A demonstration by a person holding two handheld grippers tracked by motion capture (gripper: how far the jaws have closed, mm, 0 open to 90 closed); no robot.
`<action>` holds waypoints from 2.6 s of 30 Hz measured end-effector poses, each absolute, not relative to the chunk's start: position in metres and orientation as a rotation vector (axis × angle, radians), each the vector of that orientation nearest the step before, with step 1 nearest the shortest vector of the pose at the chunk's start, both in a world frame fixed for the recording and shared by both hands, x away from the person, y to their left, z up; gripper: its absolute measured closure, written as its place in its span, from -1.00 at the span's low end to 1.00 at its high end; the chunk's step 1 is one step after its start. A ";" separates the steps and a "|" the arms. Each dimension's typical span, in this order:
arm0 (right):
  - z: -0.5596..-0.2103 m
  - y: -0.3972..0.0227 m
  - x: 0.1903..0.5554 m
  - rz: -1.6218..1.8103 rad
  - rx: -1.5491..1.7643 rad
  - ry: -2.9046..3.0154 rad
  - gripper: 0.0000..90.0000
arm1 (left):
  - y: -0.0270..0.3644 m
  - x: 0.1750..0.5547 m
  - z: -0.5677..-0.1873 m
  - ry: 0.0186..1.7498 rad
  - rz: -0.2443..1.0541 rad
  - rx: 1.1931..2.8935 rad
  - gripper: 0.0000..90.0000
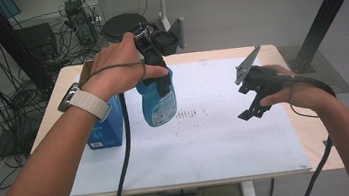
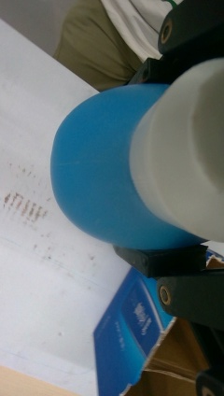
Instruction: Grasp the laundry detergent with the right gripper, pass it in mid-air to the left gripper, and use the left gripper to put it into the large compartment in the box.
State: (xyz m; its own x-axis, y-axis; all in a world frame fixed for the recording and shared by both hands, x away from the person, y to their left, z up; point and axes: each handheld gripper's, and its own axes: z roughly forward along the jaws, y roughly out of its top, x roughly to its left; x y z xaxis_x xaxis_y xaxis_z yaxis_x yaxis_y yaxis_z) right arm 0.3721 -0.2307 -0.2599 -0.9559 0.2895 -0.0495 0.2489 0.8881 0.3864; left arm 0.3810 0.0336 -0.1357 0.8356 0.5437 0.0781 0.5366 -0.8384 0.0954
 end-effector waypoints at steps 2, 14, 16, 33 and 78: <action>-0.261 -0.232 0.372 0.572 0.425 2.953 -0.77 | 0.035 0.382 -0.133 0.909 0.160 2.928 -0.17; -0.262 -0.236 0.372 0.528 0.406 2.959 -0.75 | 0.044 0.395 -0.106 1.193 0.209 2.803 -0.17; -0.263 -0.237 0.372 0.527 0.409 2.957 -0.75 | 0.045 0.397 -0.100 1.232 0.210 2.787 -0.17; -0.263 -0.237 0.377 0.519 0.403 2.940 -0.74 | 0.052 0.406 -0.073 1.522 0.201 2.650 -0.17; -0.274 -0.245 0.386 0.520 0.411 2.949 -0.74 | 0.141 0.432 -0.059 1.962 0.207 2.345 -0.17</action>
State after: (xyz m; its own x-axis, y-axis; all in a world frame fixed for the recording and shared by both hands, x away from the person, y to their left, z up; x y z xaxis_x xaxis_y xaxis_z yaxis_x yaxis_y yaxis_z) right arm 0.3859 -0.2446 -0.2742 -0.9561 0.2846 -0.0692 0.2438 0.9042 0.3508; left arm 0.4323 0.1407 -0.0590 0.1724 0.9835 0.0542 0.9731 -0.1786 0.1452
